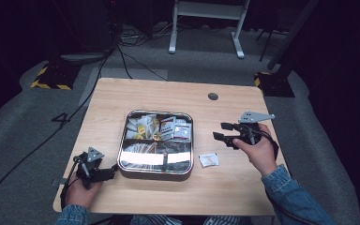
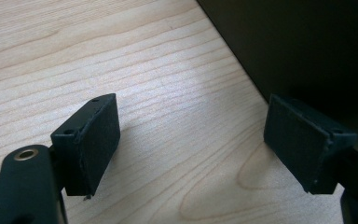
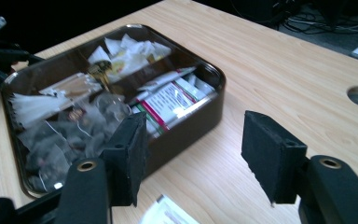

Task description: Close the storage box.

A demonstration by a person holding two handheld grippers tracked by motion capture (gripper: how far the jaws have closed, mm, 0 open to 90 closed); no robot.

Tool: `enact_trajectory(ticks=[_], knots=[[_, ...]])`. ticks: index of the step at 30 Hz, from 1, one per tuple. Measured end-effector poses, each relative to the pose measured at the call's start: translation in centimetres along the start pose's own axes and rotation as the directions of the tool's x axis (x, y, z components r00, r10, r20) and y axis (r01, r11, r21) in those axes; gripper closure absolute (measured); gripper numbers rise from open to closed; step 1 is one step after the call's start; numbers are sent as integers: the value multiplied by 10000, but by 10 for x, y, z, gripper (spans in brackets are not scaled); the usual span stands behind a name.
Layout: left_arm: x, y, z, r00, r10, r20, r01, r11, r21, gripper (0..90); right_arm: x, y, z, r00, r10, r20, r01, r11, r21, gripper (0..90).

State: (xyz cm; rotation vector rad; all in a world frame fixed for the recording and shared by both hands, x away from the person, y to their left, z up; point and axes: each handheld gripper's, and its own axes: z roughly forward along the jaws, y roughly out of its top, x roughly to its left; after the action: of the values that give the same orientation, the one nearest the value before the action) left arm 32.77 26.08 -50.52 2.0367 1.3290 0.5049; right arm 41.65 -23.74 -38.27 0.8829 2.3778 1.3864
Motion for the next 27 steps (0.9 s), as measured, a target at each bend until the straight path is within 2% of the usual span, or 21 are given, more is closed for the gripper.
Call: enact_trajectory(ticks=[7, 14, 17, 20, 23, 27], knots=[[0, 0, 0, 10000, -23, -5, 23, 10000, -5, 189, -12, -24, -14, 9994, -69, 343, 59, 9995, 297, 394], [0, 0, 0, 10000, -9, 22, 9, 10000, 30, 188, -23, -57, -23, 9973, 102, 728, -138, 9987, 486, 374], [0, 0, 0, 10000, 17, 33, -17, 10000, 38, 188, -25, -70, -22, 9969, 279, 735, -310, 9987, 410, 374], [0, 1, 1, 10000, 7, 24, -7, 10000, 12, 188, -27, -85, -16, 9968, 332, 725, -399, 9949, 931, 374], [1, 1, 1, 10000, 23, 11, -23, 10000, -3, 188, -30, -96, -15, 9949, 162, 998, -288, 9916, 1263, 374], [1, 1, 1, 10000, 21, 28, -21, 10000, 18, 189, -35, -110, -11, 9930, 260, 1150, -431, 9880, 1482, 374]])
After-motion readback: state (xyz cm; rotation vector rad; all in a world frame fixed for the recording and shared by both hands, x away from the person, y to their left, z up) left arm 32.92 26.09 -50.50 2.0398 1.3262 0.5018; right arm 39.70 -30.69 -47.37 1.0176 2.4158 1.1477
